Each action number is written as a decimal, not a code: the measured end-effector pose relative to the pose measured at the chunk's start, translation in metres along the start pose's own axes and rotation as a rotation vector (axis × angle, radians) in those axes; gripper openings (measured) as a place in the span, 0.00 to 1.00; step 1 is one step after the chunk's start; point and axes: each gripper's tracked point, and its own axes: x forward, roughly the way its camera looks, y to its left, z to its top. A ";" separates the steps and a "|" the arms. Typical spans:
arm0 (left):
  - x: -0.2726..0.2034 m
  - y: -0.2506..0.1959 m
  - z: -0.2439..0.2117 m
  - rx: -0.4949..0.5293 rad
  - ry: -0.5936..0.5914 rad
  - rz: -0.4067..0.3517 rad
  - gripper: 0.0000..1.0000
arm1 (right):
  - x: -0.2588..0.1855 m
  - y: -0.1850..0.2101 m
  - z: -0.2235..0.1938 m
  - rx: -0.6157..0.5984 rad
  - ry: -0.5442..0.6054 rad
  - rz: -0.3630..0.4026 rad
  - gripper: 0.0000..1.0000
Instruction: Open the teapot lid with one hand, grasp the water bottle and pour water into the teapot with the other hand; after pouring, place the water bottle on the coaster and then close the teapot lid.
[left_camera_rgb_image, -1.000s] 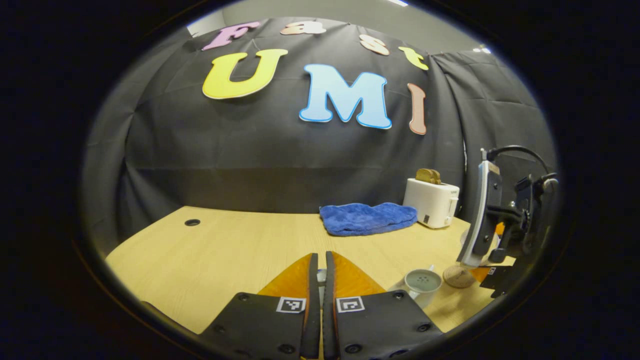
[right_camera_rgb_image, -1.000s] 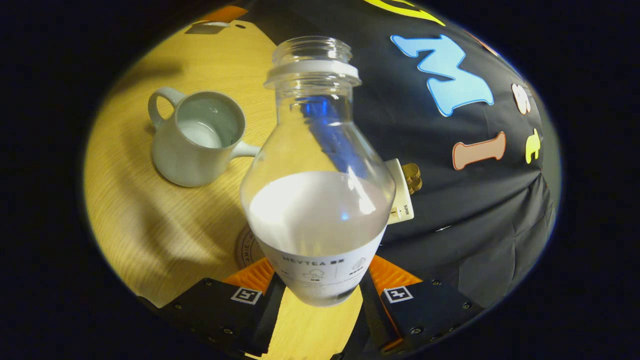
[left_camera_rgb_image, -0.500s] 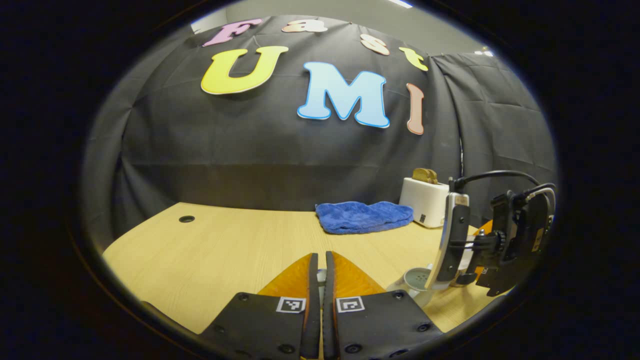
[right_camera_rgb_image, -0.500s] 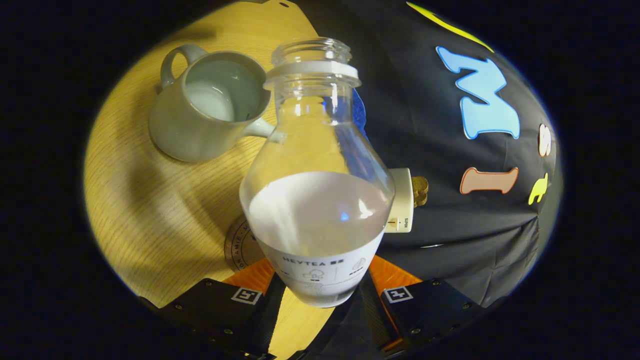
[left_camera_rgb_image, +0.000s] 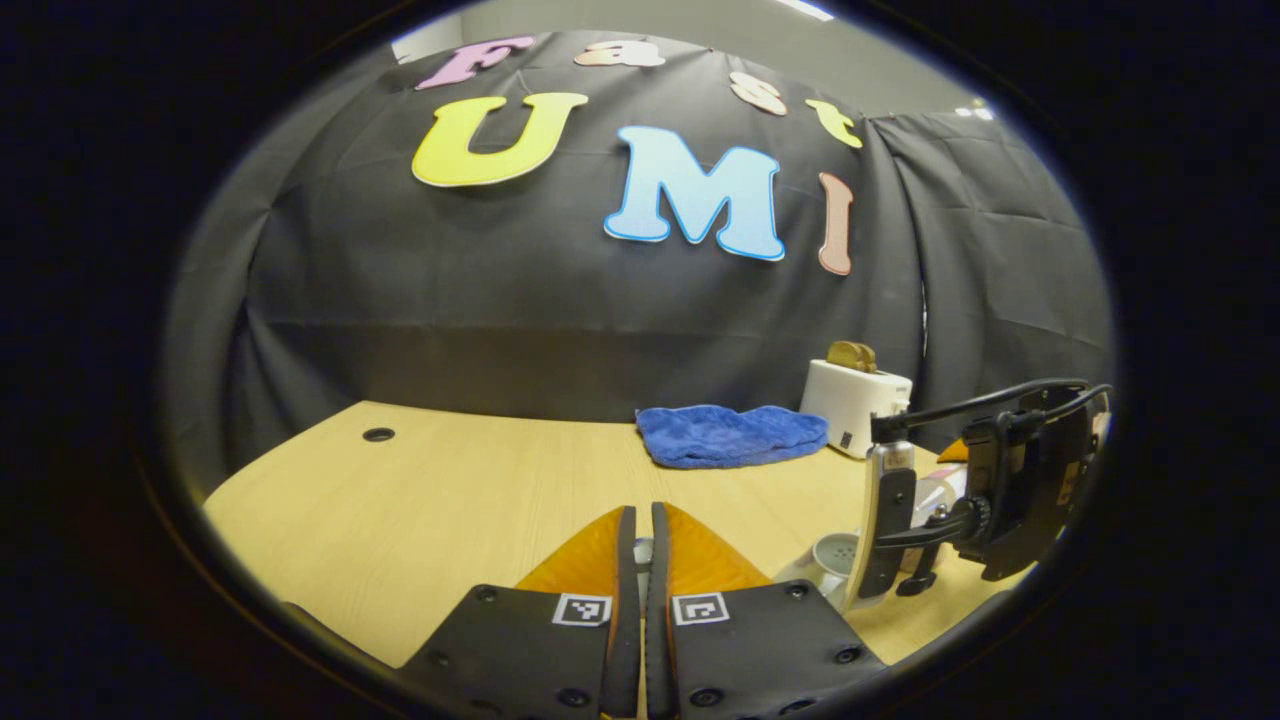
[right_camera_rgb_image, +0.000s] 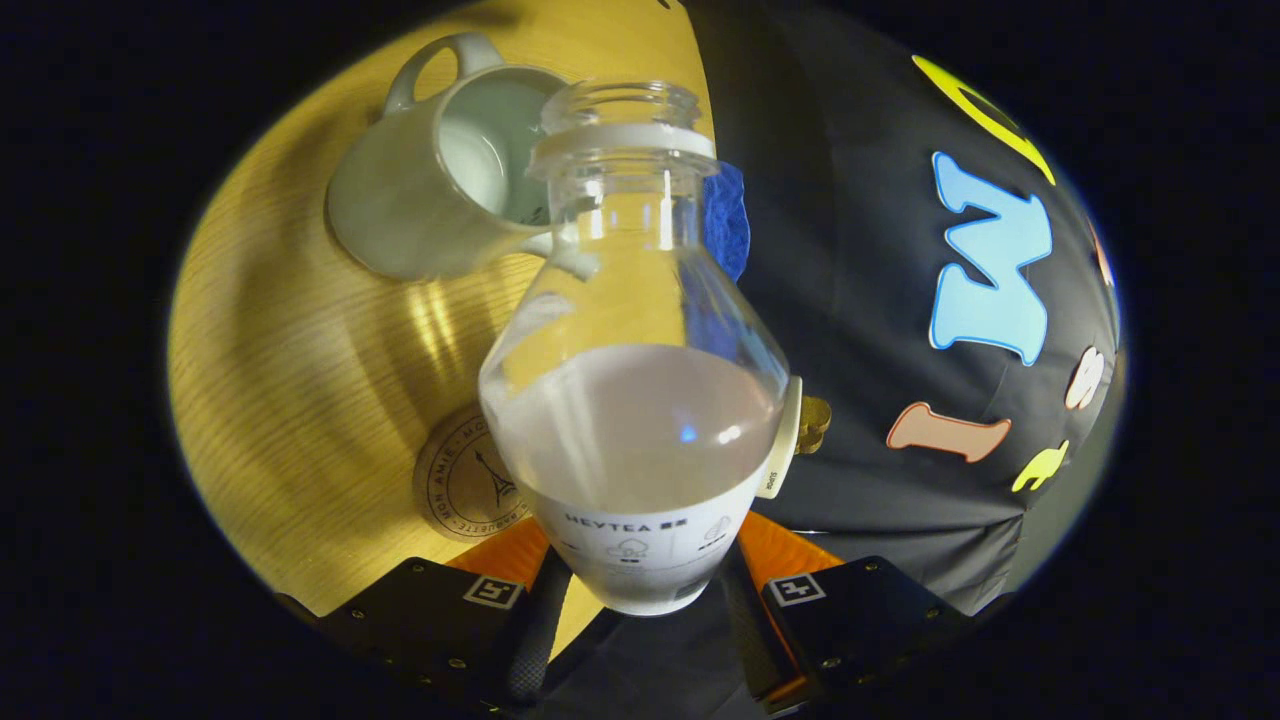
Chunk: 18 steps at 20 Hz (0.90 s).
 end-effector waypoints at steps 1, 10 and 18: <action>0.000 0.000 -0.001 -0.004 0.002 0.001 0.09 | 0.000 -0.002 0.001 -0.021 -0.003 -0.009 0.74; 0.000 0.007 -0.005 -0.030 -0.001 0.010 0.08 | -0.003 -0.017 0.010 -0.196 -0.009 -0.071 0.74; 0.003 0.012 -0.011 -0.038 0.001 0.002 0.08 | -0.014 -0.035 0.014 -0.296 -0.012 -0.110 0.74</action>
